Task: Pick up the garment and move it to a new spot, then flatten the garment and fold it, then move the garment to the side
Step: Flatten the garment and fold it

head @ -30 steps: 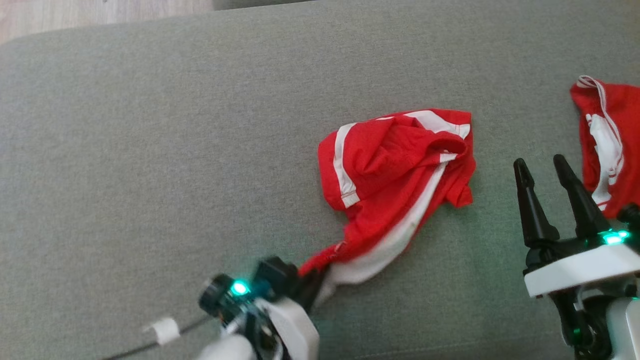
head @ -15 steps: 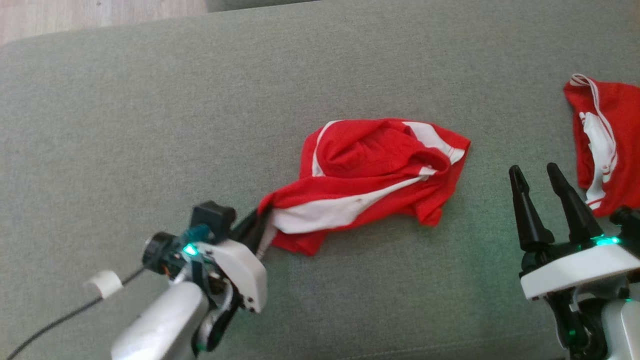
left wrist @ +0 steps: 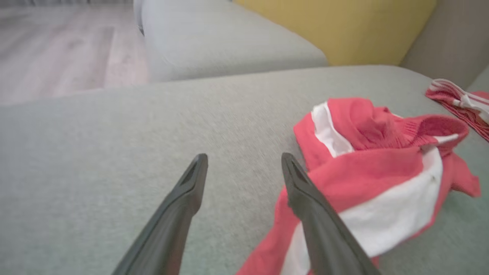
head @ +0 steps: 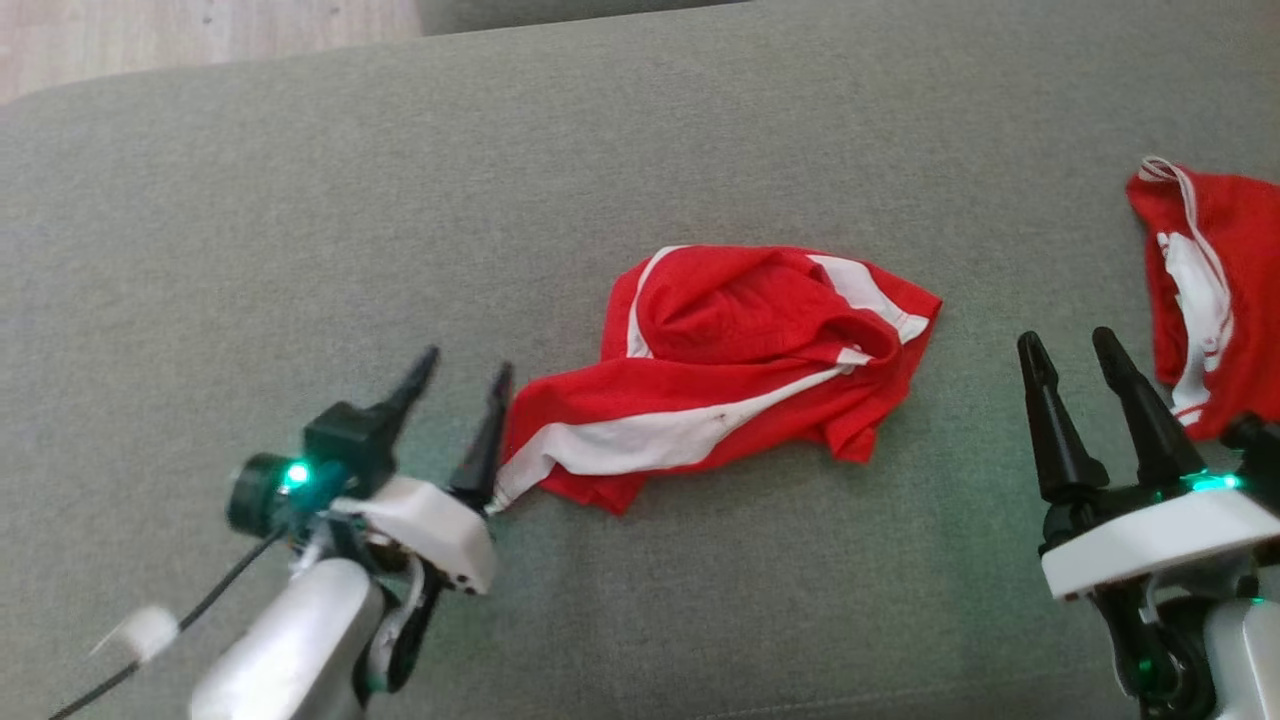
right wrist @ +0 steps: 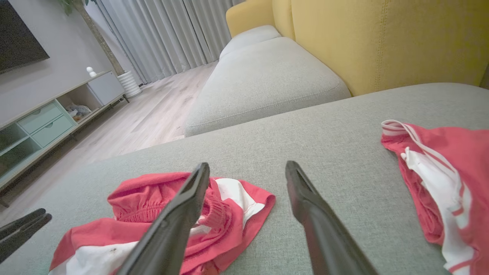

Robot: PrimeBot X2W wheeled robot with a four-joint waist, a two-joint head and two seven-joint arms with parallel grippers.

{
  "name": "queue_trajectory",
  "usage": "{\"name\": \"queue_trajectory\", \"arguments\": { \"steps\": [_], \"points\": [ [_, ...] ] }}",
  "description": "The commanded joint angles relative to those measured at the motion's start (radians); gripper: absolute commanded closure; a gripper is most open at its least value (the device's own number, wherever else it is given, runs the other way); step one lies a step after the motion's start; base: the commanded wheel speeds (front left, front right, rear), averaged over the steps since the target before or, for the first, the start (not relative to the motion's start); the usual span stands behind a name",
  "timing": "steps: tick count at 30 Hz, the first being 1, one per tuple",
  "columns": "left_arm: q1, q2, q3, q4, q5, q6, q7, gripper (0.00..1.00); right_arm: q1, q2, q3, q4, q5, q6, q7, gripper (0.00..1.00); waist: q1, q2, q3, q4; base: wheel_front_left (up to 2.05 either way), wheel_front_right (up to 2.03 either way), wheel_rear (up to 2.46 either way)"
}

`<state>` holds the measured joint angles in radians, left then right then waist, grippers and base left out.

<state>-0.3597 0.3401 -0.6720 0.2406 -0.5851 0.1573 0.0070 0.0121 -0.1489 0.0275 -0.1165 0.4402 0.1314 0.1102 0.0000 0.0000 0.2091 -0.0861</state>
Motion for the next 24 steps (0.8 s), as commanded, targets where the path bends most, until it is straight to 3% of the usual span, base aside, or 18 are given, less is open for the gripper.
{"name": "queue_trajectory", "arguments": {
  "steps": [1,7,13,17,24],
  "points": [
    [-0.016,0.039,0.065,-0.049,0.022,0.026,-0.049,0.0,-0.026,-0.022,0.02,-0.045,0.0,-0.001,-0.002,0.0,0.0,0.0,-0.002,0.007,0.0,0.0,0.0],
    [0.04,0.07,0.166,-0.139,0.067,0.15,-0.214,0.0,-0.046,-0.038,0.032,-0.075,-0.01,-0.001,0.001,0.0,0.0,0.0,-0.003,0.021,0.0,0.0,0.0],
    [0.138,0.089,0.268,-0.233,0.093,0.253,-0.26,0.0,-0.055,-0.049,0.042,-0.106,-0.023,-0.001,0.003,0.0,0.0,0.0,-0.007,0.031,0.0,0.0,0.0],
    [0.207,0.102,0.309,-0.265,0.094,0.278,-0.265,0.0,-0.052,-0.053,0.044,-0.119,-0.035,-0.001,0.006,0.0,0.0,0.0,-0.009,0.033,0.0,0.0,0.0],
    [0.252,0.115,0.298,-0.281,0.093,0.288,-0.245,0.0,-0.042,-0.043,0.039,-0.136,-0.043,-0.001,0.017,0.0,0.0,0.0,-0.01,0.036,0.0,0.0,0.0]
  ]
}}
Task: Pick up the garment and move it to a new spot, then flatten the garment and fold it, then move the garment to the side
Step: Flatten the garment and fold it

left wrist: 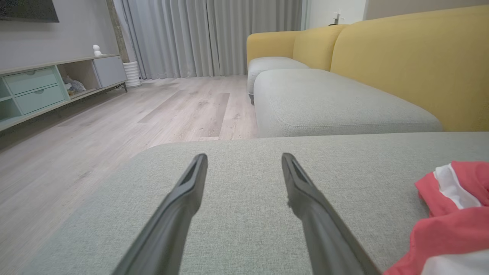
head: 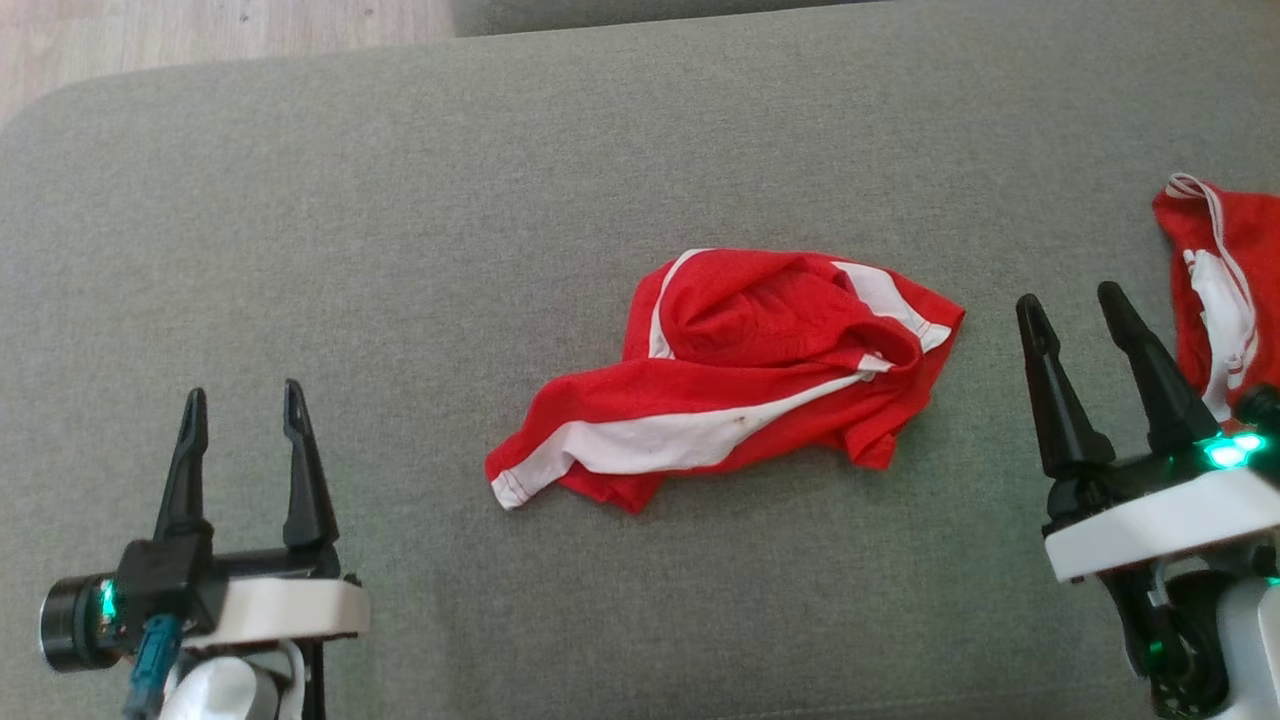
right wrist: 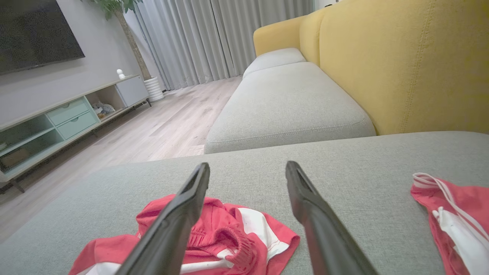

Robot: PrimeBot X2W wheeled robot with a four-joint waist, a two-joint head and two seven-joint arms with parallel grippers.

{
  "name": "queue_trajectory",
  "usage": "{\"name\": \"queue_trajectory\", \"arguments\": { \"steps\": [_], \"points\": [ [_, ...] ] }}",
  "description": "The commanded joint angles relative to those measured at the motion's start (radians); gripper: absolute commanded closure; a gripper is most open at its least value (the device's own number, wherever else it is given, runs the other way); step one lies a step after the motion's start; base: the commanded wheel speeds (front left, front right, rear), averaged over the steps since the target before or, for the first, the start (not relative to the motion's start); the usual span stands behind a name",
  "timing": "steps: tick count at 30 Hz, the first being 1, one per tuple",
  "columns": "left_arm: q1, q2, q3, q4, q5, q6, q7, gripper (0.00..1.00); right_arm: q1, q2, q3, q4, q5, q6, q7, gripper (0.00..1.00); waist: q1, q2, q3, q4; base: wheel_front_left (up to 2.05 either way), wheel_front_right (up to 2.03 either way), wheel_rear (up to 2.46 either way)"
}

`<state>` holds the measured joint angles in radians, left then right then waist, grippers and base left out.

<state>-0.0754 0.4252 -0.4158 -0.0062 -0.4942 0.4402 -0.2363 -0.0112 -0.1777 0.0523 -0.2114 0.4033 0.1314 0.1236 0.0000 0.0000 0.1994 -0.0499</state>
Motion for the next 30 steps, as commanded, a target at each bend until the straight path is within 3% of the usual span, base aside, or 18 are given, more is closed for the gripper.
{"name": "queue_trajectory", "arguments": {
  "steps": [1,10,13,21,30],
  "points": [
    [-0.032,0.029,0.041,-0.036,0.002,0.006,0.0,0.0,-0.018,-0.013,0.013,-0.041,-0.006,-0.001,0.005,0.0,0.0,0.0,0.001,0.001,0.0,0.0,0.0],
    [-0.044,0.028,0.017,-0.03,0.002,-0.004,0.024,0.0,-0.018,-0.008,0.015,-0.04,-0.003,-0.001,0.013,0.0,0.0,0.0,0.005,0.0,0.0,0.0,0.0],
    [-0.067,0.012,-0.04,-0.005,-0.011,-0.052,0.076,0.0,-0.017,-0.007,0.015,-0.035,0.001,-0.001,0.018,0.0,0.0,0.0,0.01,0.002,0.0,0.0,0.0],
    [-0.149,-0.104,-0.208,0.164,-0.08,-0.21,0.233,0.0,-0.024,-0.003,0.027,-0.019,0.017,-0.001,0.022,0.0,0.0,0.0,0.022,-0.01,0.0,0.0,0.0],
    [-0.199,-0.157,-0.21,0.341,-0.143,-0.285,0.228,0.0,-0.022,-0.007,0.02,0.023,0.028,-0.001,0.024,0.0,0.0,0.0,0.033,-0.027,0.0,0.0,0.0]
  ]
}}
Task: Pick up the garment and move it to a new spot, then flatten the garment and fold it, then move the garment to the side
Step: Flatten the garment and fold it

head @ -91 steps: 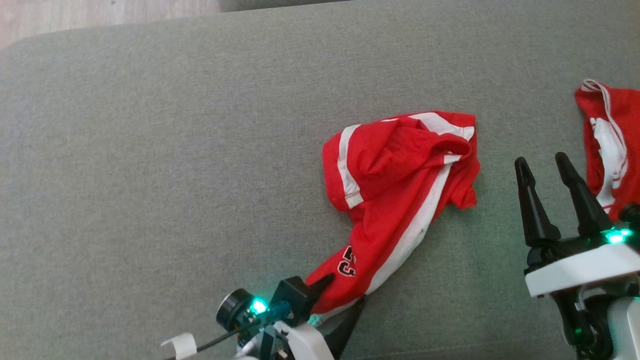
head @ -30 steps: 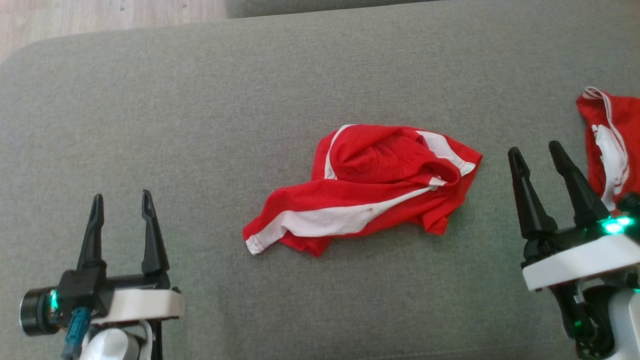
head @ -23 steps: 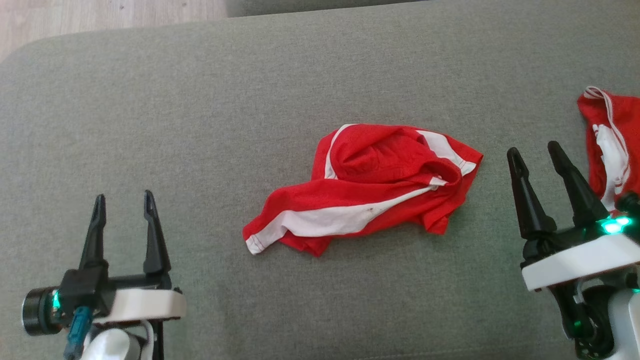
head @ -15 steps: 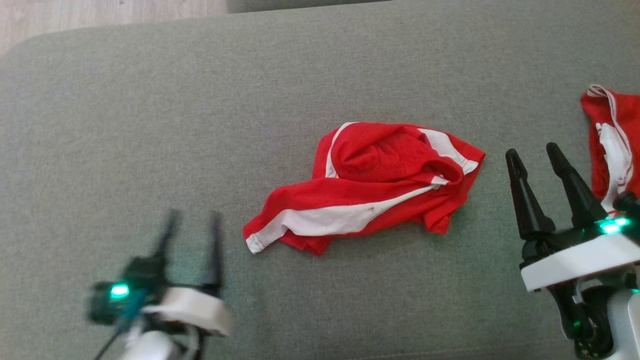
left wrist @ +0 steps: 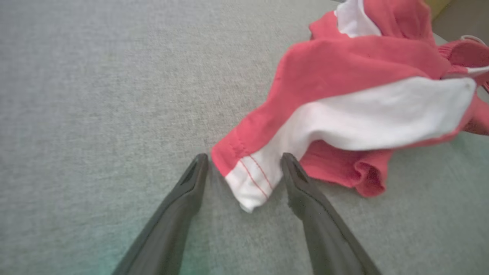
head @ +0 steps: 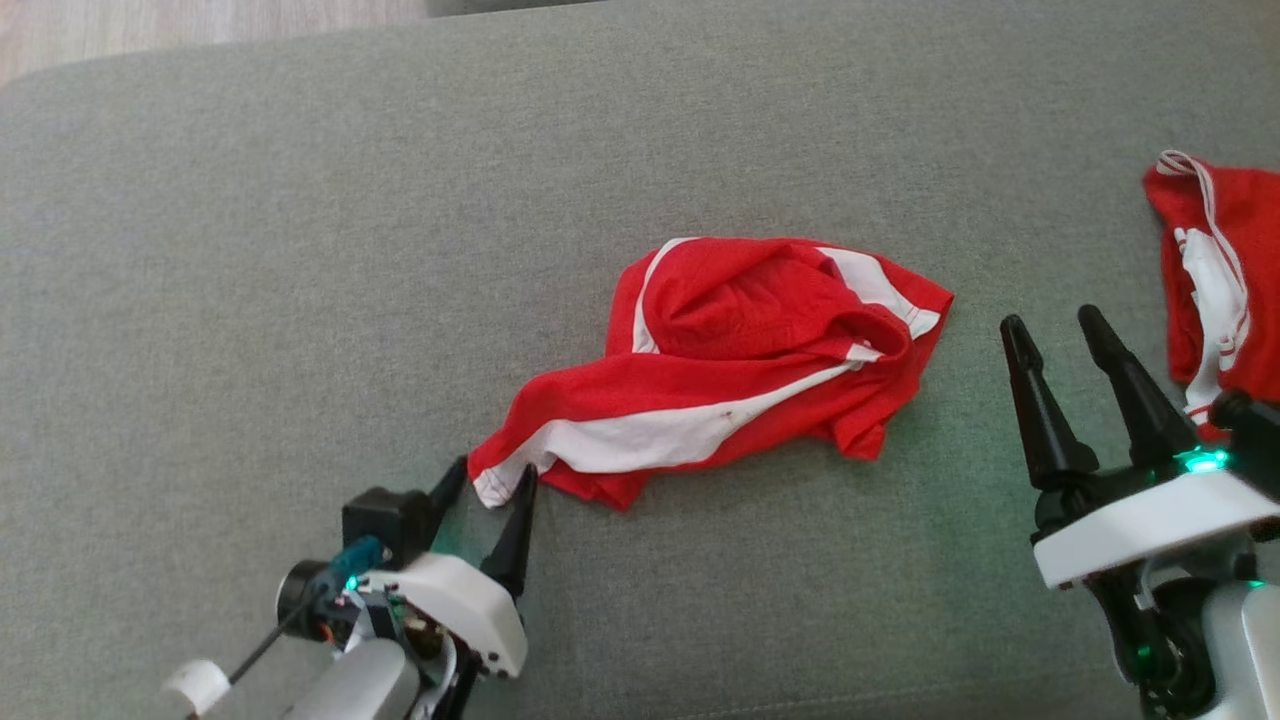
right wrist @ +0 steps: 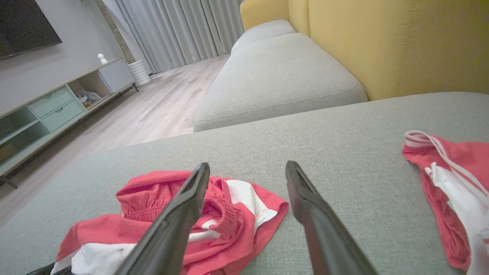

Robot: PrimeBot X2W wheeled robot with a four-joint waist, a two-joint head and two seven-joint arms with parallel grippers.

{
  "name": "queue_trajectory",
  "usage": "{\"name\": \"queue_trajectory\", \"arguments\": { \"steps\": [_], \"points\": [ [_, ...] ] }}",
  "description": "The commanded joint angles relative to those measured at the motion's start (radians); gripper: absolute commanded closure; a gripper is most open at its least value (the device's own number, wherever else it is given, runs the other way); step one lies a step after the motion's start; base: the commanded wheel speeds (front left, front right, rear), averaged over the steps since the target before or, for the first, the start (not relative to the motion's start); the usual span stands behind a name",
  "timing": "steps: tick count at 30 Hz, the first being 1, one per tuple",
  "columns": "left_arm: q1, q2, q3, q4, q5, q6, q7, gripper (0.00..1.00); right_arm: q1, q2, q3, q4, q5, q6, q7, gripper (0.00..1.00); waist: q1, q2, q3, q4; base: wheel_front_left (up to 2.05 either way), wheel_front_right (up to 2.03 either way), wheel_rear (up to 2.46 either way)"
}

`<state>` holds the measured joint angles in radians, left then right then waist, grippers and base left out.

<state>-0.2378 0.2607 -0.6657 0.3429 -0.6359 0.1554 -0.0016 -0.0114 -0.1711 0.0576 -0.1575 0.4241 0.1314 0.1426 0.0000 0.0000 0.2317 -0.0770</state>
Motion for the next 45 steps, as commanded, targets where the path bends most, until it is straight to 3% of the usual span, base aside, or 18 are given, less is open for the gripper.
{"name": "queue_trajectory", "arguments": {
  "steps": [1,3,5,6,11,25,33,35,41,45],
  "points": [
    [-0.041,0.005,0.041,0.004,-0.005,-0.005,-0.011,0.0,-0.022,-0.014,0.014,-0.026,0.009,-0.001,0.007,0.0,0.0,0.0,0.001,-0.001,0.0,0.0,0.0],
    [-0.046,0.002,0.043,0.022,-0.013,-0.015,-0.014,0.0,-0.022,-0.017,0.013,-0.019,0.011,-0.001,0.007,0.0,0.0,0.0,0.0,0.0,0.0,0.0,0.0],
    [-0.048,0.003,0.04,0.033,-0.02,-0.027,-0.009,0.8,-0.024,-0.02,0.013,-0.011,0.011,-0.001,0.011,0.0,0.0,0.0,-0.002,0.001,0.0,0.0,0.0],
    [-0.049,0.005,0.038,0.036,-0.02,-0.03,-0.008,1.0,-0.025,-0.023,0.015,-0.006,0.011,-0.001,0.016,0.0,0.0,0.0,-0.003,0.002,0.0,0.0,0.0],
    [-0.042,0.012,0.034,0.02,-0.019,-0.021,-0.002,1.0,-0.053,-0.073,0.077,0.027,-0.005,-0.001,0.066,0.0,0.0,0.0,-0.009,0.007,0.0,0.0,0.0],
    [-0.058,0.015,0.021,-0.036,-0.004,0.0,0.001,1.0,-0.288,-0.308,0.435,0.176,-0.002,-0.001,0.261,0.0,0.0,0.0,0.011,0.055,0.0,0.0,0.0],
    [-0.066,0.008,0.019,-0.026,-0.008,-0.003,-0.016,1.0,-0.354,-0.364,0.498,0.281,0.013,-0.001,0.354,0.0,0.0,0.0,0.028,0.064,0.0,0.0,0.0],
    [-0.069,0.007,0.021,-0.025,-0.006,0.0,-0.024,1.0,-0.362,-0.364,0.496,0.298,0.017,-0.001,0.358,1.0,0.0,0.0,0.03,0.063,0.0,0.0,0.0],
    [-0.069,0.023,0.055,-0.072,0.0,0.024,-0.083,1.0,-0.348,-0.346,0.442,0.271,0.076,-0.001,0.329,1.0,0.0,0.0,0.019,0.062,0.0,0.0,0.0],
    [-0.064,0.063,0.093,-0.183,0.023,0.07,-0.121,1.0,-0.311,-0.313,0.361,0.193,0.132,-0.001,0.306,1.0,0.0,0.0,-0.007,0.059,0.0,0.0,0.0]
  ]
}}
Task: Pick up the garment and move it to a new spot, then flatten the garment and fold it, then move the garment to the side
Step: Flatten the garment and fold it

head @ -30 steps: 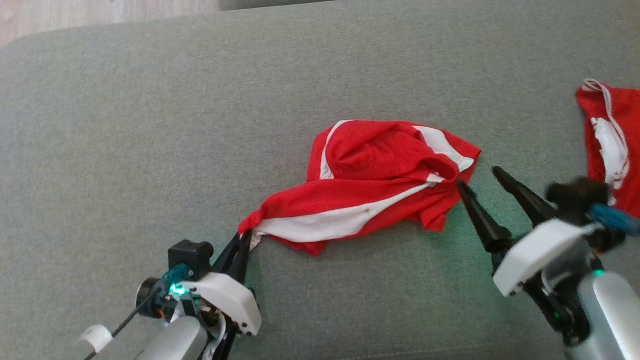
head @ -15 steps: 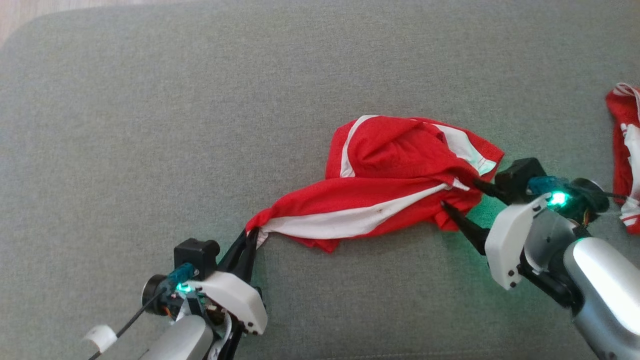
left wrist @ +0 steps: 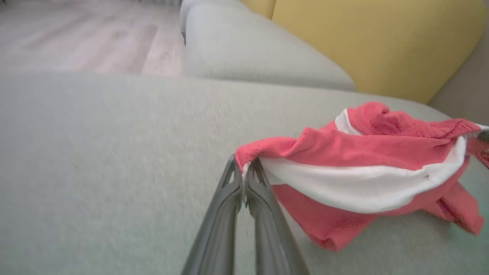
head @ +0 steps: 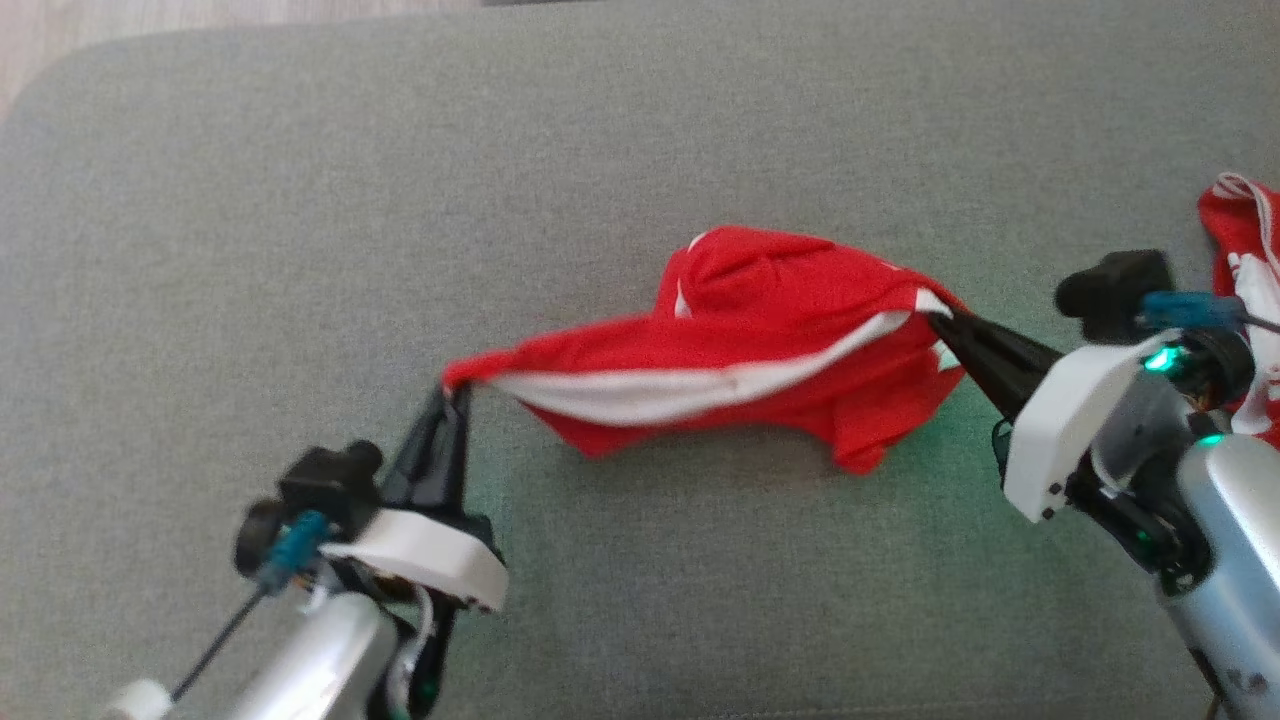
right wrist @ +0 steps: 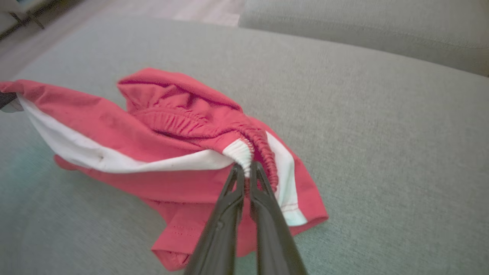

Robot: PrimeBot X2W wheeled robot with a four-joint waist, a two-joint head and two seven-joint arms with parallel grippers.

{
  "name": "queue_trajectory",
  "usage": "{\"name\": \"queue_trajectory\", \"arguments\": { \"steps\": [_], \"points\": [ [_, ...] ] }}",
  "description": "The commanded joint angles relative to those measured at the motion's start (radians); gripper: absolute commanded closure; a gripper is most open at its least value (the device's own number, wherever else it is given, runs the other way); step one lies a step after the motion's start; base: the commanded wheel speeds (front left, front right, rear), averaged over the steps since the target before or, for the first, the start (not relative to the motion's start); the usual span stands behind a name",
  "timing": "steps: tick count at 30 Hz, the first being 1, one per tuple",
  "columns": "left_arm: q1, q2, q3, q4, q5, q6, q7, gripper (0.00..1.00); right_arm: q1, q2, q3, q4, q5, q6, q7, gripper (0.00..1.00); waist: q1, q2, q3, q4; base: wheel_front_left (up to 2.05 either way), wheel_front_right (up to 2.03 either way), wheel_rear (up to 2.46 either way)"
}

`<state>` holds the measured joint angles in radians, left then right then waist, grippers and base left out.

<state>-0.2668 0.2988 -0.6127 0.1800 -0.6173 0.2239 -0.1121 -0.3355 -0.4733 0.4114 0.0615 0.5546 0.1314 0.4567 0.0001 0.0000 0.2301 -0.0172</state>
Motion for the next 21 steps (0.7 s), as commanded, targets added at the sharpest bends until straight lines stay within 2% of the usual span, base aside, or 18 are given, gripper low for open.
{"name": "queue_trajectory", "arguments": {
  "steps": [1,9,14,17,21],
  "points": [
    [-0.036,0.039,0.051,-0.057,0.011,0.012,-0.016,1.0,0.022,-0.001,-0.017,-0.053,0.009,-0.001,-0.018,1.0,-0.0001,0.0,-0.013,-0.001,0.0,0.0,0.0],
    [-0.09,0.169,0.132,-0.365,0.097,0.104,0.021,1.0,0.085,0.151,-0.239,-0.246,0.076,-0.001,-0.043,1.0,-0.0001,0.0,-0.078,-0.015,0.0,0.0,0.0],
    [-0.152,0.238,0.185,-0.499,0.141,0.145,0.073,1.0,0.064,0.24,-0.347,-0.364,0.101,-0.001,-0.055,1.0,-0.0001,0.0,-0.111,-0.035,0.0,0.0,0.0],
    [-0.185,0.261,0.203,-0.558,0.158,0.159,0.104,1.0,0.057,0.281,-0.402,-0.432,0.114,-0.001,-0.044,1.0,-0.0001,0.0,-0.121,-0.044,0.0,0.0,0.0],
    [-0.201,0.266,0.203,-0.593,0.161,0.168,0.132,1.0,0.06,0.299,-0.442,-0.472,0.111,-0.001,-0.013,1.0,-0.0001,0.0,-0.119,-0.052,0.0,0.0,0.0]
  ]
}}
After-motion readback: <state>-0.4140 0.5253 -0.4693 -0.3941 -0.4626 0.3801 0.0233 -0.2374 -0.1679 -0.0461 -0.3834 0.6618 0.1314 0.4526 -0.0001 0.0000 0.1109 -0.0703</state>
